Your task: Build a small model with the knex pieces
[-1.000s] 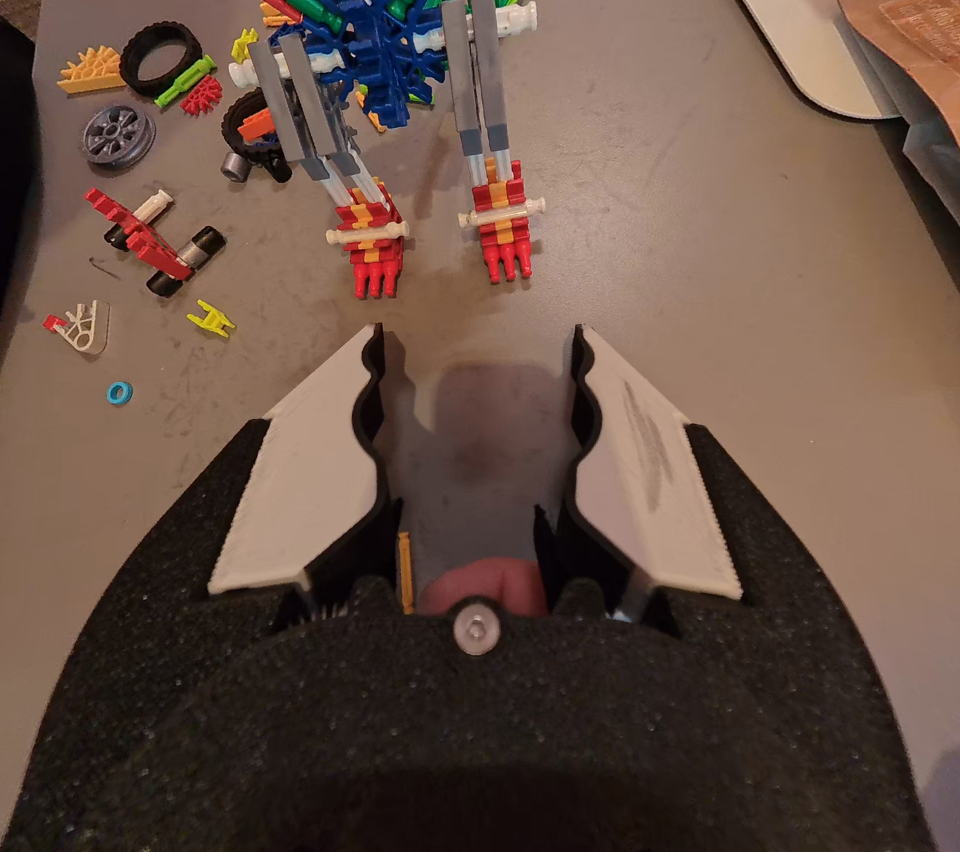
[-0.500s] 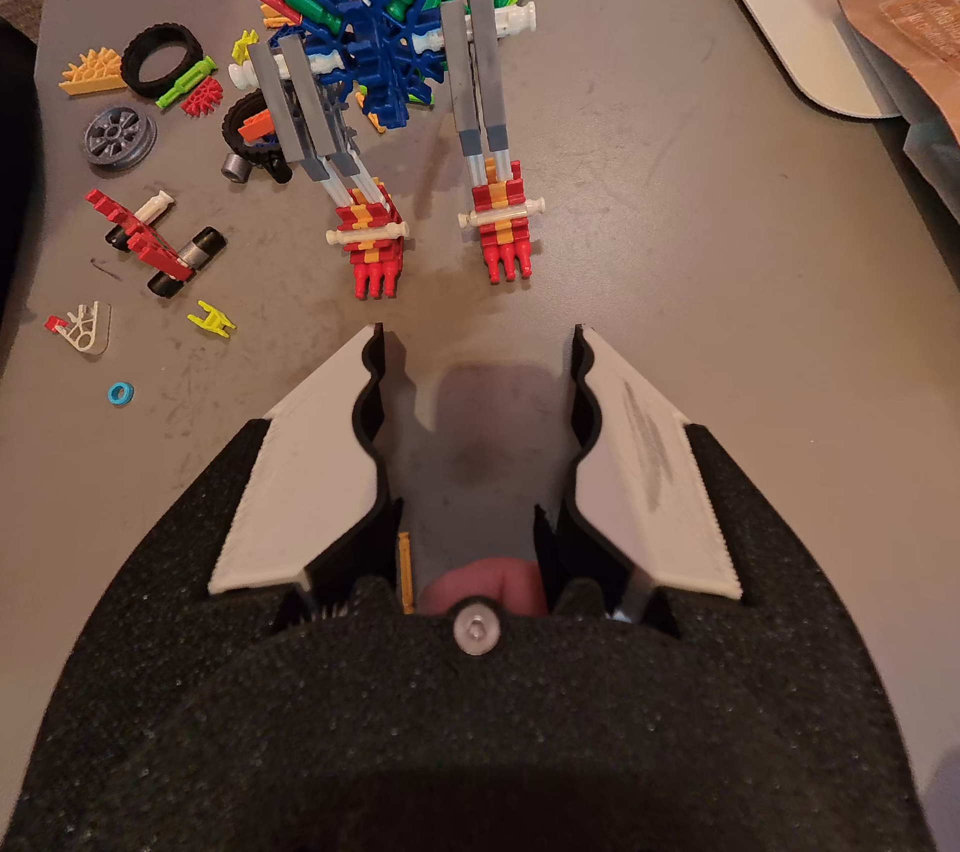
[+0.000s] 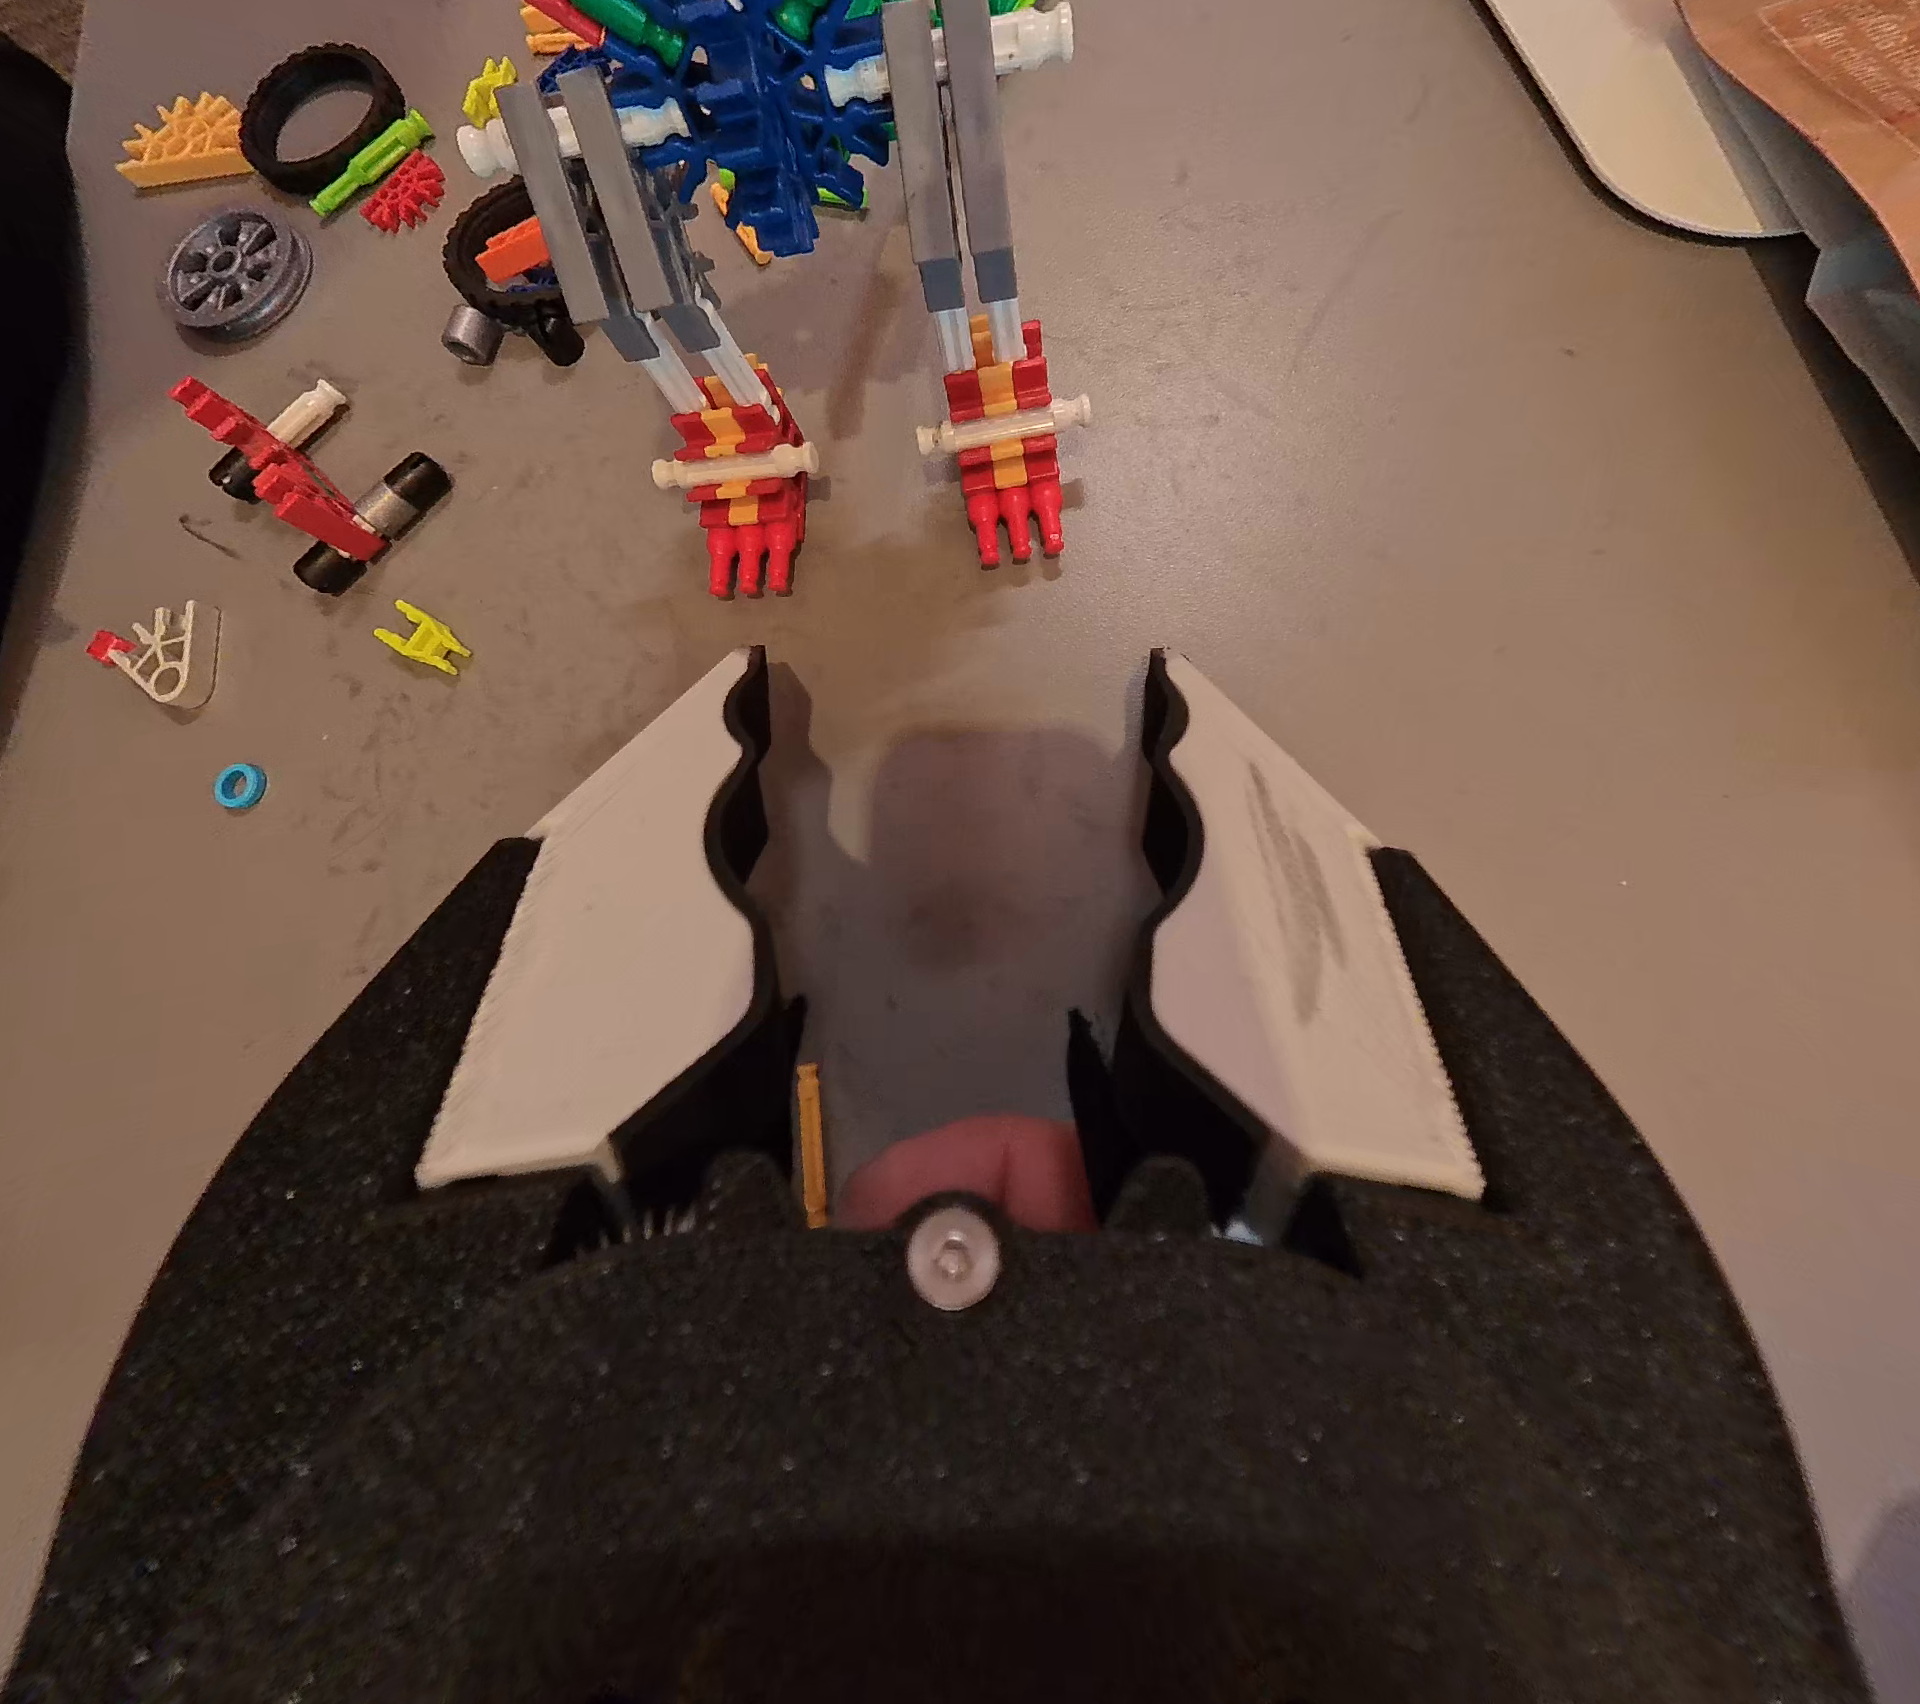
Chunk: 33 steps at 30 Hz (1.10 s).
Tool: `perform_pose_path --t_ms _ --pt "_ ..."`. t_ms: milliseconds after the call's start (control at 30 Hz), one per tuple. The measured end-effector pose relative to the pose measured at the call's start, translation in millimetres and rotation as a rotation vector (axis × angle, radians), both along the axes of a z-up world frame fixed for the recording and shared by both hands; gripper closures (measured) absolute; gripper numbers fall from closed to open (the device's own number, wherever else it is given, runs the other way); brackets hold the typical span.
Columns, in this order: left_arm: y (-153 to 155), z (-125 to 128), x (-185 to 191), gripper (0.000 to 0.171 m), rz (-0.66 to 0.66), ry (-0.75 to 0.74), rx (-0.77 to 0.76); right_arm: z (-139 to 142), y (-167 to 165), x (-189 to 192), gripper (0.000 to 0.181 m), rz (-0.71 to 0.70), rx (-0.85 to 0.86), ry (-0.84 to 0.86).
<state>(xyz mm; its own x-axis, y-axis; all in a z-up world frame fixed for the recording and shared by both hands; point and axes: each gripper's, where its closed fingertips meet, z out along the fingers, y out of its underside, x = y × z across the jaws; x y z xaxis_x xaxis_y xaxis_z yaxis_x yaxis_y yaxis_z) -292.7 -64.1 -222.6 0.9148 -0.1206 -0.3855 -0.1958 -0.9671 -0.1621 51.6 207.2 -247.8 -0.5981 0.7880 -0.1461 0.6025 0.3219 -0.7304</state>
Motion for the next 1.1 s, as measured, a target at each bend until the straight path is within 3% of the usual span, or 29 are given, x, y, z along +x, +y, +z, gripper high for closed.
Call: perform_pose_path --t_ms 333,600,833,1100 --pt "-13 14 -9 0.152 0.021 0.032 -0.013 1 1 -1 0.111 -0.005 -0.016 -0.007" --pt "-30 -7 8 0.151 -0.012 -0.043 -0.144 1 1 -1 0.111 -0.006 -0.018 -0.008" --pt "-40 -17 13 0.154 -0.008 -0.081 -0.204 1 1 -1 0.111 -0.007 -0.02 -0.009" --pt "-50 -23 26 0.146 -0.005 -0.154 -0.263 1 1 -1 0.111 -0.006 -0.019 -0.008"
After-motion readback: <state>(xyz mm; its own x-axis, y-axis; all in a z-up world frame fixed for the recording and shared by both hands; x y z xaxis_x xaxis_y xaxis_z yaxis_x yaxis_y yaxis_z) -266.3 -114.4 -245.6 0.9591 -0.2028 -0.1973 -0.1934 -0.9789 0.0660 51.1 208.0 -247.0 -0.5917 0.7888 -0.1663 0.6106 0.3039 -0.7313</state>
